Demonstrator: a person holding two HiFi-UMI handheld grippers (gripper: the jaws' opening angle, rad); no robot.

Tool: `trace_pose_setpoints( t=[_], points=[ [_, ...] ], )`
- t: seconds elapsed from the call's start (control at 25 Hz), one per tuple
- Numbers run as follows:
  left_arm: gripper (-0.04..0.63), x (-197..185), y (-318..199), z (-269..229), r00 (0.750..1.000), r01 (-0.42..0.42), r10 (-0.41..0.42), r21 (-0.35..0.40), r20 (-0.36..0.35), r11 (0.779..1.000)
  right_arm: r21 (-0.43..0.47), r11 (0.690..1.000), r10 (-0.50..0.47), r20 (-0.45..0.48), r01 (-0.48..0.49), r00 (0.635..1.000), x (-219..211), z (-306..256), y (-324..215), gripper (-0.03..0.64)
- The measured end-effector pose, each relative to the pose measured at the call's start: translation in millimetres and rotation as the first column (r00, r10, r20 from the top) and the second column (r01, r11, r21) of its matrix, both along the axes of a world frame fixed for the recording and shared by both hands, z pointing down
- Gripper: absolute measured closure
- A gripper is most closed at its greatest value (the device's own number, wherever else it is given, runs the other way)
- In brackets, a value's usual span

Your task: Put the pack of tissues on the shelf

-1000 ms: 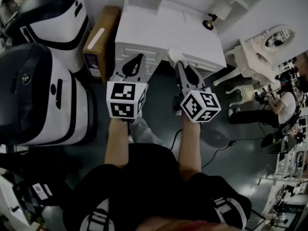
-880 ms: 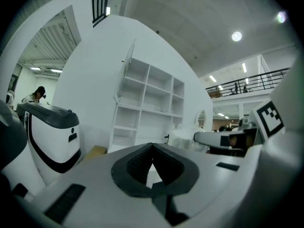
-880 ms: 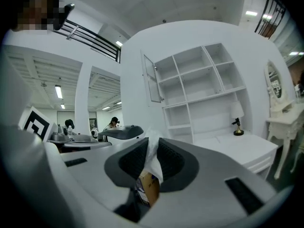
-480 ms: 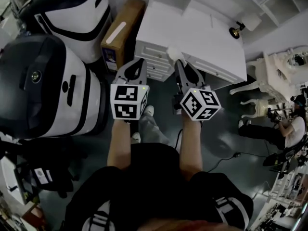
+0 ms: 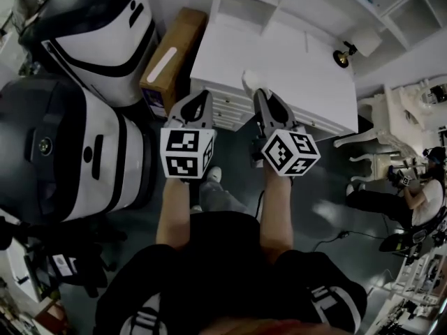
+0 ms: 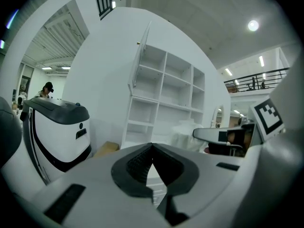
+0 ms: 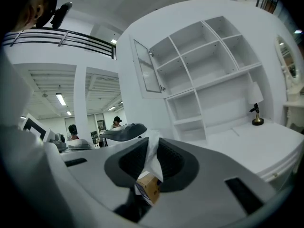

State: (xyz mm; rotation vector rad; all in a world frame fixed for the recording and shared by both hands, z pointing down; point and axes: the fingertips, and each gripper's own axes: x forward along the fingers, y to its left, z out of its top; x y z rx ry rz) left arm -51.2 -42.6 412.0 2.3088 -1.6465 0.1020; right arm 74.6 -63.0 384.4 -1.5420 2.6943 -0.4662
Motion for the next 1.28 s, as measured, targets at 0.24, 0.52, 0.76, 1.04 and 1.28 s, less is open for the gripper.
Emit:
trace_pose_setpoints(
  t=[0.24,0.52,0.76,1.04,1.28],
  points=[
    [0.584,22,-45,-30,0.999,-0.01,0.009,0.032,0.052,0.999,0.03,0.999,0.029,0.085,-0.032,0.996,35,-26,-47,0.551],
    [0.584,63,-102,-54,0.996,-0.054,0.05,0.06,0.068,0.997,0.081,0.991,0.094,0.173,-0.109,0.98,96,-48,-99,0.552],
    [0.584,104,-130,-65,0.987,-0.139,0.146,0.111,-0.06,0.984,0.11,0.981,0.138,0.189,-0.16,0.972,135,-48,-124,0.551],
    [0.584,109,-143,-56,0.993,-0.104,0.108,0.088,-0.042,0.991,0.081,0.988,0.112,0.195,-0.13,0.974,140,-37,-143,0.552],
    [0.584,89,-155,-41,0.999,-0.042,0.043,0.047,-0.013,0.998,0.024,0.999,0.041,0.211,-0.047,0.977,109,-12,-160,0.551]
  ],
)
